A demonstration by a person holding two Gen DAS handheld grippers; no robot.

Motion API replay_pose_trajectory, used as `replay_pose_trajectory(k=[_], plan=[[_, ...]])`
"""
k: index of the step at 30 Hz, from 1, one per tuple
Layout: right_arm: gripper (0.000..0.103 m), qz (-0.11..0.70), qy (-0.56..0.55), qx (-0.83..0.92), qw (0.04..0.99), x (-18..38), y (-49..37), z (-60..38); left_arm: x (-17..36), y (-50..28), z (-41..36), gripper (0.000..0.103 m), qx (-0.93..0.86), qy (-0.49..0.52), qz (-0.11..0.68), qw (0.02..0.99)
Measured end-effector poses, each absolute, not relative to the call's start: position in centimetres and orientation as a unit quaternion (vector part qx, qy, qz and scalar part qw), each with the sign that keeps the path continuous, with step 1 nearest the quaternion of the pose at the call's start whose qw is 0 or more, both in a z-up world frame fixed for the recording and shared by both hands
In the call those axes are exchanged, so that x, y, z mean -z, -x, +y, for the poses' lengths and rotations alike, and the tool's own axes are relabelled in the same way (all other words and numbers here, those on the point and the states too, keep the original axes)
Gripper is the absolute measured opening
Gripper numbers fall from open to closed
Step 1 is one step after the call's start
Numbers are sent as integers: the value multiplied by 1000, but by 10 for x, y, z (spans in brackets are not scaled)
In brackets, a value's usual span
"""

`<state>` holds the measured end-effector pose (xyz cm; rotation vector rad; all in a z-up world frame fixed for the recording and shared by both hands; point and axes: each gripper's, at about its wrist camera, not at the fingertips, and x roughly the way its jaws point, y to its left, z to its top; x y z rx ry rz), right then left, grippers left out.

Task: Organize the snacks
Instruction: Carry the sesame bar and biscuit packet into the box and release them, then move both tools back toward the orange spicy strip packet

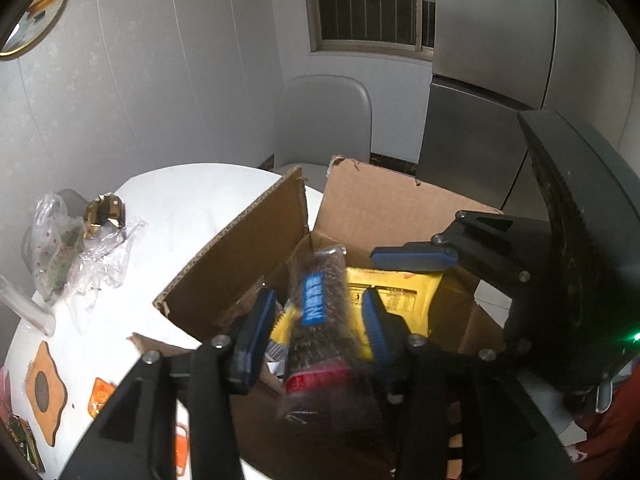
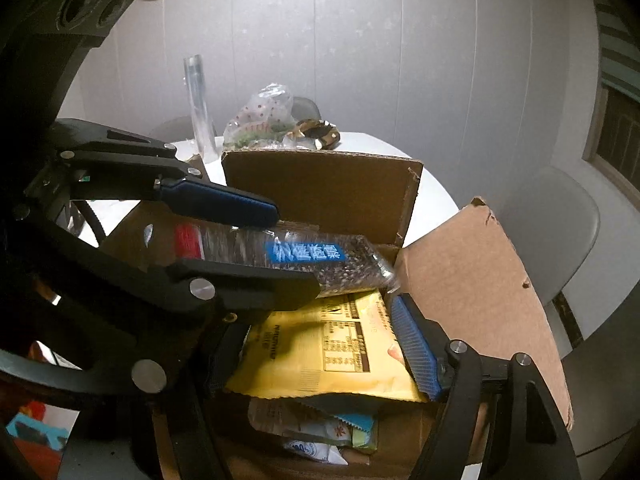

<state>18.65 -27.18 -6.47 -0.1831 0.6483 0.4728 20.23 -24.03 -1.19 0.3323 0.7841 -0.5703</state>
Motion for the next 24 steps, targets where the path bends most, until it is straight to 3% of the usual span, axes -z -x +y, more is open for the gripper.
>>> replay_pose_trajectory(k=[2, 8, 15, 24], plan=[[74, 319, 98, -230, 914, 64, -184, -270, 9, -200, -238, 58, 272, -159, 369, 875], [75, 321, 117, -218, 914, 56, -165, -273, -5, -190, -224, 69, 269, -144, 349, 886], [75, 308, 122, -208, 920, 38, -135, -274, -32, -163, -190, 77, 256, -115, 315, 907], [75, 223, 125, -230, 939, -8, -80, -233, -60, -129, -91, 83, 182, -67, 280, 940]])
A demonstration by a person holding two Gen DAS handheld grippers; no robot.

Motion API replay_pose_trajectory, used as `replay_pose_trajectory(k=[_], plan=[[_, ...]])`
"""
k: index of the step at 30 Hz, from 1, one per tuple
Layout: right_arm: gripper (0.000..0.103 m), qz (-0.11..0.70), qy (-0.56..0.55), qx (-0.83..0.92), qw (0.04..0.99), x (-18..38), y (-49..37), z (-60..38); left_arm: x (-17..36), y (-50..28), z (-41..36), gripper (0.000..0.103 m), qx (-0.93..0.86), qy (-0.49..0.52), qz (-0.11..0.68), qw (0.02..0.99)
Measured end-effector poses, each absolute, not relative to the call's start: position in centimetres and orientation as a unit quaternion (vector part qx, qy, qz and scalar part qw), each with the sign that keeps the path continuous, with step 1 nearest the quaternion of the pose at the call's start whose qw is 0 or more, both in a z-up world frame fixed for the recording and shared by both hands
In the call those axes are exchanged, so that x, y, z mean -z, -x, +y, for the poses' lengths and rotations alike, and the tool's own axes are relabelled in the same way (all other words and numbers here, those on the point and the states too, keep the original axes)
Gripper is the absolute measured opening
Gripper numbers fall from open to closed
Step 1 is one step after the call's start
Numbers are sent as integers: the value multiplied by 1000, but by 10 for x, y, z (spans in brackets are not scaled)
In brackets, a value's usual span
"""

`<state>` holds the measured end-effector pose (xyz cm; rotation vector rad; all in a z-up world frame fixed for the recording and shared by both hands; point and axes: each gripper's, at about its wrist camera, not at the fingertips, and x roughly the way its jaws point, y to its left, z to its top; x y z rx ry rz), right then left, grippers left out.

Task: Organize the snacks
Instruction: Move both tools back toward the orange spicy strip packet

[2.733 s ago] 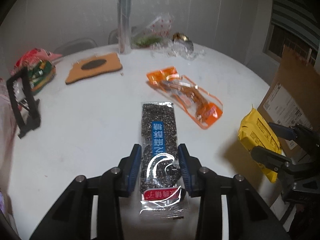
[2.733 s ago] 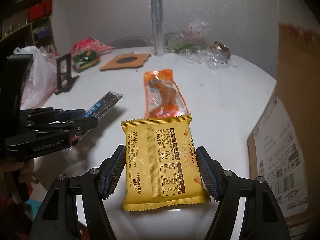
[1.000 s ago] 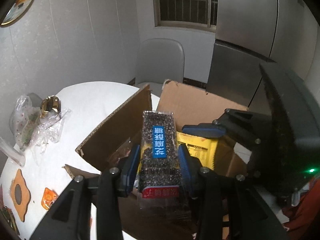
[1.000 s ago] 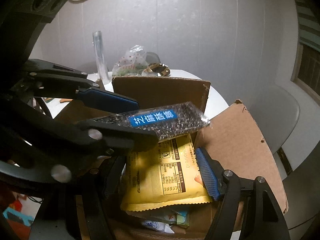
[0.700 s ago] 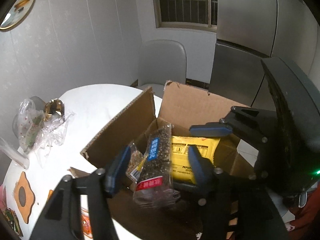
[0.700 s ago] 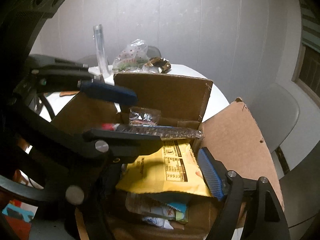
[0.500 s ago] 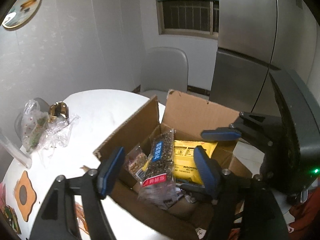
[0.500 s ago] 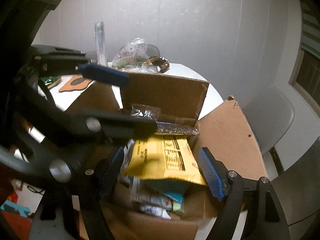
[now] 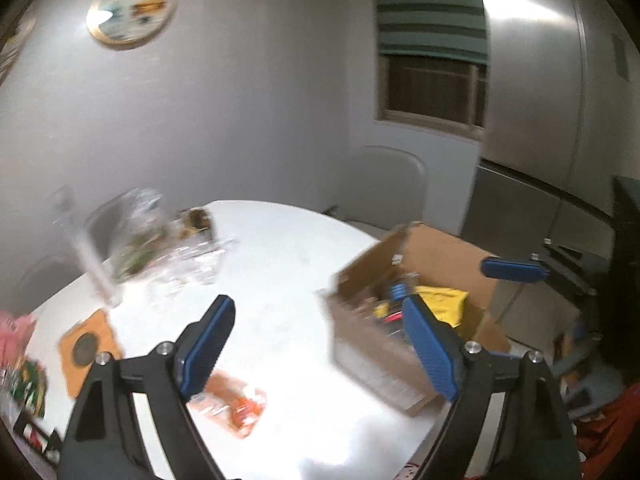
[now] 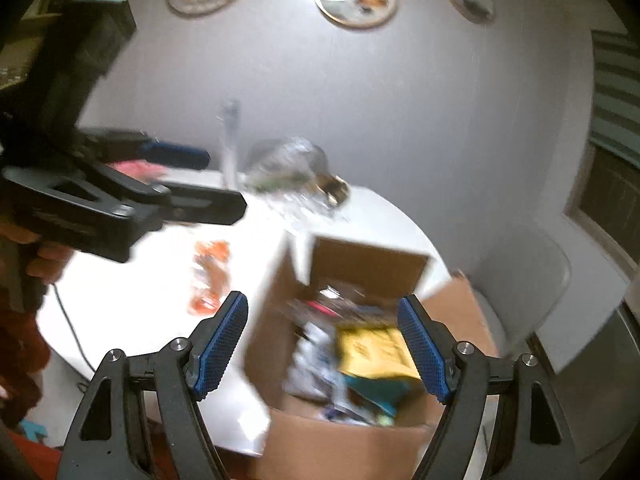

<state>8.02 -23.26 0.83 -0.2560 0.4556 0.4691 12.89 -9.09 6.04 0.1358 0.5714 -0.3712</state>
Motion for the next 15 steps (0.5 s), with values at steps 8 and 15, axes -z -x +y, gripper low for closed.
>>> replay_pose_trajectory(k=[8, 15], plan=[[75, 235, 141, -345, 898, 0, -68, -139, -18, -124, 13, 89, 92, -15, 309, 947], [84, 310, 140, -368, 865, 66, -111, -71, 52, -149, 75, 92, 52, 37, 371, 926]])
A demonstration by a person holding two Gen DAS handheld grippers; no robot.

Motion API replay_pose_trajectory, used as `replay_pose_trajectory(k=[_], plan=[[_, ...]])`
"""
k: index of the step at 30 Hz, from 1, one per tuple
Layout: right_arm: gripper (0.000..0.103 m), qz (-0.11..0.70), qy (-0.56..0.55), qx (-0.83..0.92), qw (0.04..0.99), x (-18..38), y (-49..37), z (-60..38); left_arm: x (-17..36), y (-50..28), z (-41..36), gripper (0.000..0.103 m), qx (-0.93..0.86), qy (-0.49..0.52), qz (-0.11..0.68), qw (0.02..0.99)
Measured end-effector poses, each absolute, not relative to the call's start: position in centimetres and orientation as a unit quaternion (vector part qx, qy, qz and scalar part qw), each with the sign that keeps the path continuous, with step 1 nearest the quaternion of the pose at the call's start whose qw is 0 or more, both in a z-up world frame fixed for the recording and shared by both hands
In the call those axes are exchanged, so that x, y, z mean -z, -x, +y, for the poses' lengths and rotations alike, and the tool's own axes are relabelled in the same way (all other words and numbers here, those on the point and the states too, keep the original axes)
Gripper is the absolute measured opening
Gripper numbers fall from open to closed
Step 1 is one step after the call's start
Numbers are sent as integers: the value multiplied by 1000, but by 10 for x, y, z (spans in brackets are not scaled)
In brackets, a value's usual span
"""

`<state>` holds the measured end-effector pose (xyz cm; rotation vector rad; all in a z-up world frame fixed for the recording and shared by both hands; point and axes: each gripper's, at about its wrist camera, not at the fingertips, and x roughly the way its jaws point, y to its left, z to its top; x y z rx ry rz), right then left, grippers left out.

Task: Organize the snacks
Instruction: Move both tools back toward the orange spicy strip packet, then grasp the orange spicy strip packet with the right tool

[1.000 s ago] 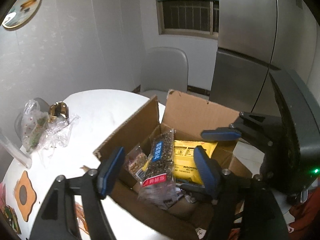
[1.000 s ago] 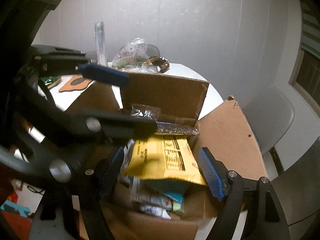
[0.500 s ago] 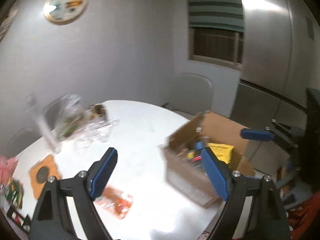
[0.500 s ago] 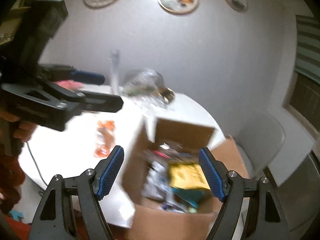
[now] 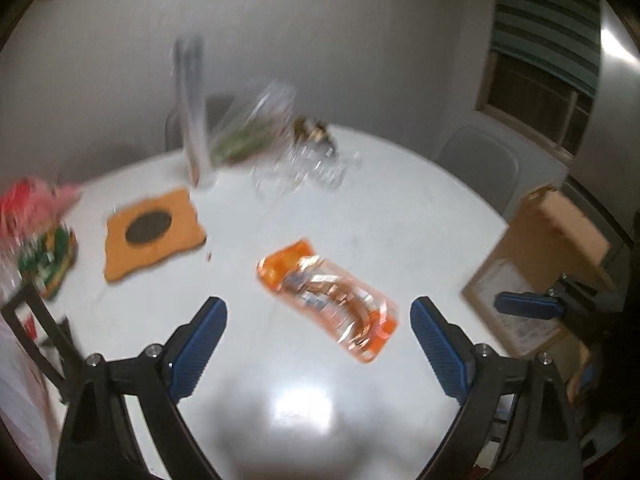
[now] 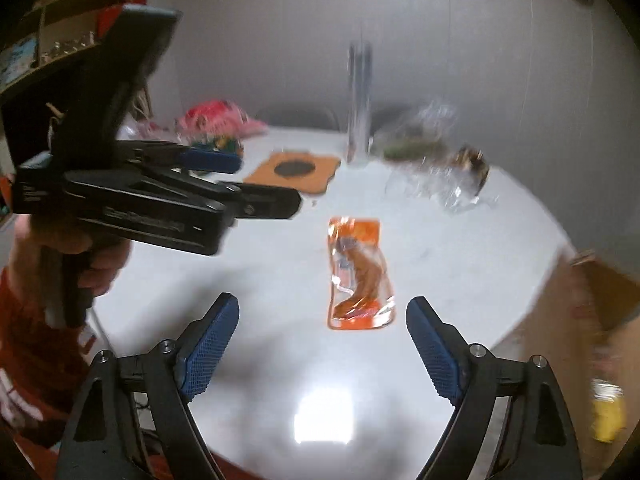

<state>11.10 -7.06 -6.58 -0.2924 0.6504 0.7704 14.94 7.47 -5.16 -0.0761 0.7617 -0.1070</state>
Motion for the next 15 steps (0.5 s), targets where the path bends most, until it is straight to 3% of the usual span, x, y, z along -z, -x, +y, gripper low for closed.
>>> replay_pose_trajectory(k=[5, 15], plan=[[95, 343, 131, -351, 862, 122, -152, -51, 102, -184, 93, 91, 48, 76, 424, 901], [95, 387, 154, -334, 846, 178, -232, -14, 150, -235, 91, 91, 71, 104, 477, 870]])
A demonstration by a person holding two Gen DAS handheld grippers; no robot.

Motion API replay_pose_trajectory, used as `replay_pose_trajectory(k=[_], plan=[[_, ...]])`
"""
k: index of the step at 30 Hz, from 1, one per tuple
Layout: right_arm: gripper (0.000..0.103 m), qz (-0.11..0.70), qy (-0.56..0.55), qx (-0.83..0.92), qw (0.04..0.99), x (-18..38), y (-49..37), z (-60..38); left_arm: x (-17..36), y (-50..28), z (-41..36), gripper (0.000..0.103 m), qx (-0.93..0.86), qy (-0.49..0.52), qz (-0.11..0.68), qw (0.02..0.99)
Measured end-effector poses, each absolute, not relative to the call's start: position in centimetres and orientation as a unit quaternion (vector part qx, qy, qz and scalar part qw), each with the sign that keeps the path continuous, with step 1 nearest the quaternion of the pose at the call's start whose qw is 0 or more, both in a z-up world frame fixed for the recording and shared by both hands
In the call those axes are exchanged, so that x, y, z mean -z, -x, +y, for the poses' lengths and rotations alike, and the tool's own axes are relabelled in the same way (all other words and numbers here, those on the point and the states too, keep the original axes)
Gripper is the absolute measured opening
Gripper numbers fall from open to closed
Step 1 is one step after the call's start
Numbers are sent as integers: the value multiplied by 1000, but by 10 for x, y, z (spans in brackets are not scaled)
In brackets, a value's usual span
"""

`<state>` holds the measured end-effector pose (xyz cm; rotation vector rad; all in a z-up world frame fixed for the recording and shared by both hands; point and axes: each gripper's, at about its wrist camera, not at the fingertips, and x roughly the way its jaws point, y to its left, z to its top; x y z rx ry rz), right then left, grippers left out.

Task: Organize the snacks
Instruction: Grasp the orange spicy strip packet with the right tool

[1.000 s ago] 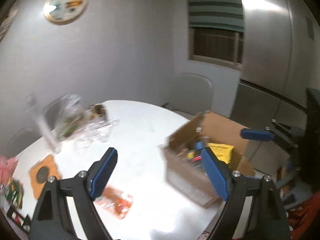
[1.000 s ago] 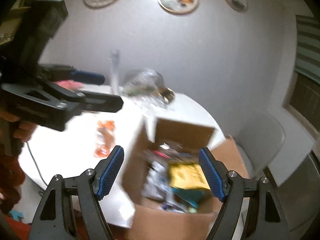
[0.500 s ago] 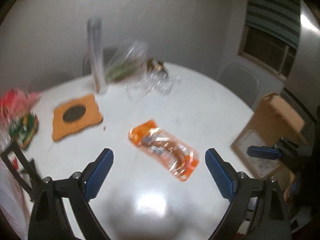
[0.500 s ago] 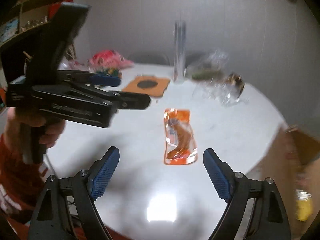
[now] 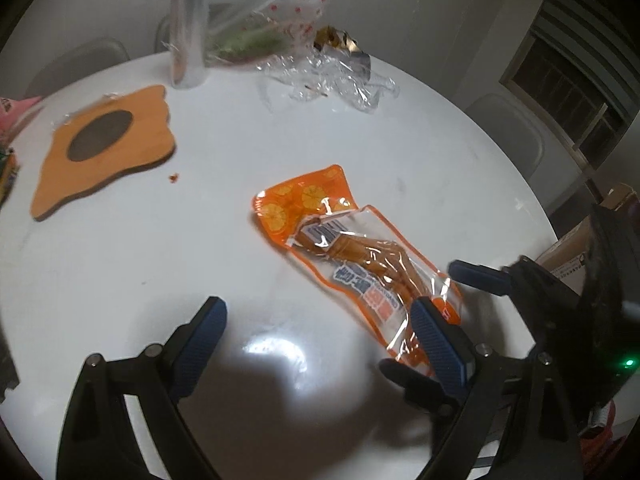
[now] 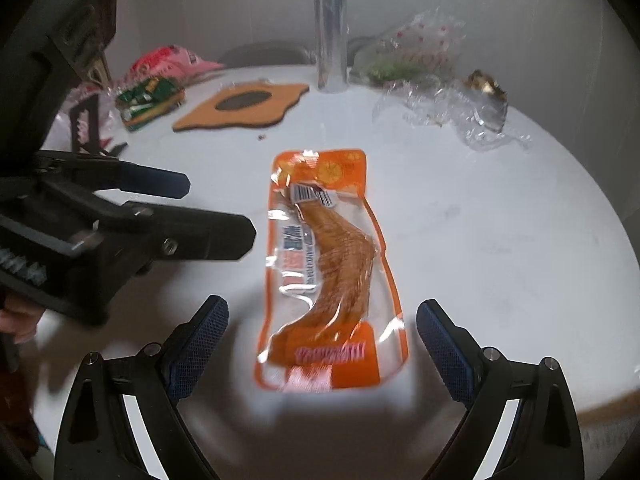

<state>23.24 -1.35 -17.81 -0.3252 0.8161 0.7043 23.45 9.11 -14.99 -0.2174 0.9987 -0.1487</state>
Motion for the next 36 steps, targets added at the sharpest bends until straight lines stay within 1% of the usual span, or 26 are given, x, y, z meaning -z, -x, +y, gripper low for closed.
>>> replay_pose_trajectory(k=[4, 9, 11, 12, 13, 17, 18, 20, 23, 29, 30, 31, 33, 34, 35, 36], plan=[[95, 404, 178, -321, 838, 188, -248, -4, 155, -244, 92, 91, 77, 110, 484, 865], [93, 404, 172, -328, 836, 186, -253, 0, 159, -249, 94, 91, 68, 103, 484, 867], [84, 399, 177, -326, 838, 185, -253, 4, 158, -248, 95, 91, 70, 105, 483, 867], [76, 397, 176, -328, 839, 185, -253, 5, 157, -247, 95, 91, 70, 105, 482, 867], [70, 395, 176, -327, 840, 184, -253, 6, 157, -247, 95, 91, 70, 104, 482, 867], [67, 390, 183, -324, 842, 182, -251, 10, 156, -245, 95, 91, 71, 104, 482, 867], [61, 386, 185, -324, 843, 181, -248, 10, 156, -244, 95, 91, 73, 105, 482, 867], [54, 387, 177, -325, 844, 177, -245, 8, 154, -243, 93, 91, 80, 106, 482, 866], [52, 394, 157, -340, 839, 174, -241, 4, 152, -240, 89, 91, 88, 110, 482, 865], [52, 372, 128, -370, 842, 157, -215, -3, 138, -230, 88, 90, 98, 121, 464, 872], [52, 367, 122, -378, 841, 151, -210, -4, 133, -226, 89, 87, 101, 125, 457, 875], [52, 361, 119, -383, 842, 147, -206, -5, 129, -223, 89, 77, 104, 128, 452, 877], [52, 346, 111, -393, 844, 133, -193, -8, 118, -214, 91, 63, 127, 146, 439, 877], [52, 342, 112, -393, 846, 129, -189, -8, 109, -208, 91, 48, 143, 155, 430, 878], [52, 335, 112, -394, 848, 124, -184, -8, 103, -203, 91, 39, 148, 154, 424, 880], [52, 332, 110, -396, 849, 120, -180, -9, 95, -197, 89, 39, 146, 147, 416, 885]])
